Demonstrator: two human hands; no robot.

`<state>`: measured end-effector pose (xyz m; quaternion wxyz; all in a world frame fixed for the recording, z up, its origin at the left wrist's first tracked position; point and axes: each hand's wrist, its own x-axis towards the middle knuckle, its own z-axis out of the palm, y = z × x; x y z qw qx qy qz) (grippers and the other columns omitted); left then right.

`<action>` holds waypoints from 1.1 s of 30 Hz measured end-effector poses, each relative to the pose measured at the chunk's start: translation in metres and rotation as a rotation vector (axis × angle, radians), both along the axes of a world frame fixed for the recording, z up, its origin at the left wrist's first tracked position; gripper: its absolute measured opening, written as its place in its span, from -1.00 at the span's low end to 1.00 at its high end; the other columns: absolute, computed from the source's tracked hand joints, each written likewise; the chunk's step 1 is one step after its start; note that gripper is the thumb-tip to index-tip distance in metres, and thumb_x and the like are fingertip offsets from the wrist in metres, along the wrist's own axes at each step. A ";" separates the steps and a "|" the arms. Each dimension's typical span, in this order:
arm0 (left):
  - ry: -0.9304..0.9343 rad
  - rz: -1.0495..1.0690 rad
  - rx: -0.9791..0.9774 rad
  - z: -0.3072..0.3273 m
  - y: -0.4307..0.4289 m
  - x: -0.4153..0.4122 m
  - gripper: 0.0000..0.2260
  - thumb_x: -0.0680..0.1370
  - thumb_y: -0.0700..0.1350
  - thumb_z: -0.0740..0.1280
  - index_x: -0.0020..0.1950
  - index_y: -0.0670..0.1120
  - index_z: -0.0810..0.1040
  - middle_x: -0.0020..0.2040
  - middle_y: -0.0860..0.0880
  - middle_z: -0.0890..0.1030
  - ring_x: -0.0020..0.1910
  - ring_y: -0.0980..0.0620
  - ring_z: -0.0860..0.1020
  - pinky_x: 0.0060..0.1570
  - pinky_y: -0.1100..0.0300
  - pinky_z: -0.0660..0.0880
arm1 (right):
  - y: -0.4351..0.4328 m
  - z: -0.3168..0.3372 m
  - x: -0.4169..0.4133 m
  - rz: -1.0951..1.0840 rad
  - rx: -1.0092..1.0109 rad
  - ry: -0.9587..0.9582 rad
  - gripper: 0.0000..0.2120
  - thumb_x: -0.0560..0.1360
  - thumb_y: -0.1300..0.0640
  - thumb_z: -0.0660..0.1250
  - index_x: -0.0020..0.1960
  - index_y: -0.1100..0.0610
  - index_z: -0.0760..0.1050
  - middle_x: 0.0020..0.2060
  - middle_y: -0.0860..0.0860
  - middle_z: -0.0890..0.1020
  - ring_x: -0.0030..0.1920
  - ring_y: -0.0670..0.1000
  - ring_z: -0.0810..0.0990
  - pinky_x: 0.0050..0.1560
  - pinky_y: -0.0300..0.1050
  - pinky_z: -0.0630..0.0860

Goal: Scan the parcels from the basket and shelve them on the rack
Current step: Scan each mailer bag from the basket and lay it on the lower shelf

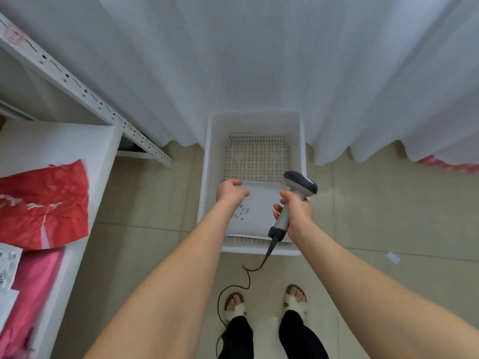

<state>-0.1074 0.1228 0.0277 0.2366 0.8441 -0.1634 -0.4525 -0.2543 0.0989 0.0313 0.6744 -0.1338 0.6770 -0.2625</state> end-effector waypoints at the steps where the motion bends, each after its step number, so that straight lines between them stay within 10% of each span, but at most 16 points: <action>1: 0.006 0.003 0.011 -0.009 -0.002 -0.002 -0.60 0.51 -0.22 0.36 0.34 -0.11 0.45 0.33 -0.13 0.46 0.24 -0.09 0.47 0.04 0.20 0.36 | -0.004 -0.008 -0.004 0.011 0.010 0.015 -0.89 0.49 0.23 0.38 -0.15 0.16 0.45 -0.22 0.07 0.54 -0.33 0.03 0.59 -0.41 -0.15 0.53; 20: 0.013 -0.036 0.257 -0.324 -0.031 0.053 -0.46 0.52 -0.15 0.35 0.45 -0.22 0.26 0.37 -0.18 0.41 0.27 -0.15 0.46 0.15 0.09 0.41 | -0.070 -0.299 0.060 0.157 0.190 -0.024 -0.79 0.47 0.17 0.44 0.02 0.22 0.48 -0.18 0.09 0.53 -0.24 0.04 0.59 -0.41 -0.14 0.57; 26: 0.045 0.044 0.291 -0.430 -0.032 0.083 -0.39 0.45 -0.08 0.46 0.41 -0.23 0.30 0.33 -0.18 0.44 0.25 -0.16 0.48 0.23 -0.04 0.45 | -0.078 -0.405 0.080 0.294 0.237 -0.020 -0.67 0.46 0.07 0.44 0.12 0.16 0.43 -0.02 0.09 0.56 0.00 0.12 0.60 0.10 0.07 0.58; 33: -0.001 0.105 0.326 -0.505 -0.035 0.109 -0.32 0.48 0.14 0.38 0.43 -0.24 0.29 0.34 -0.20 0.44 0.30 -0.19 0.43 0.25 -0.03 0.44 | -0.080 -0.475 0.096 0.333 0.136 0.078 -0.74 0.44 0.05 0.44 0.04 0.12 0.46 -0.06 0.04 0.56 -0.08 0.06 0.56 0.08 0.00 0.52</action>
